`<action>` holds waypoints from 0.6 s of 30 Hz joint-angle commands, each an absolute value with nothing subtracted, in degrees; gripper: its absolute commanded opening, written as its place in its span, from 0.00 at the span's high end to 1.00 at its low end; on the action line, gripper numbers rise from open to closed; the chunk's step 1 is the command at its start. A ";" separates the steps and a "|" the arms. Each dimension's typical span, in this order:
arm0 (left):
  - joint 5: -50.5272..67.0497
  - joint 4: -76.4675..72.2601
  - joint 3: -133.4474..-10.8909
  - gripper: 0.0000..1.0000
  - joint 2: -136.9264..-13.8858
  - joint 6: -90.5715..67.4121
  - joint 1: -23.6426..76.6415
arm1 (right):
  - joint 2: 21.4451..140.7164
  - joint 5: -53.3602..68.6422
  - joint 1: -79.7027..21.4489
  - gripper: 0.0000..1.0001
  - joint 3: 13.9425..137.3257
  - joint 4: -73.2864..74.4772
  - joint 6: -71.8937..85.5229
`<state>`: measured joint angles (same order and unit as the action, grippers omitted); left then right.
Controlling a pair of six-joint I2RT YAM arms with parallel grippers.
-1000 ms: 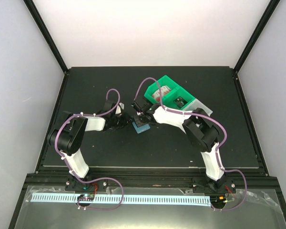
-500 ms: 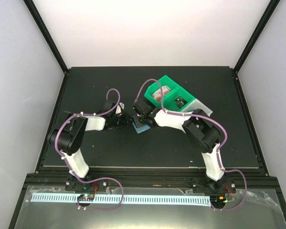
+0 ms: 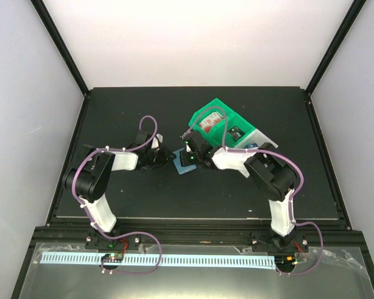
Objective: Put the credit cards into the card holder
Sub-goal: Close the card holder at the center of the board.
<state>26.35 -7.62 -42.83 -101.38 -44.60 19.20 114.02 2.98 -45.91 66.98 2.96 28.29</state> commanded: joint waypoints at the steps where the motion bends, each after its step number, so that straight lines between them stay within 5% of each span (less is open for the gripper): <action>1: 23.56 0.83 -40.58 0.75 -106.10 -43.78 19.86 | 118.97 12.19 -46.19 0.99 60.20 13.35 30.63; 18: 25.00 0.00 -39.60 0.71 -105.06 -43.57 19.95 | 115.34 29.75 -38.85 0.99 62.86 3.77 34.59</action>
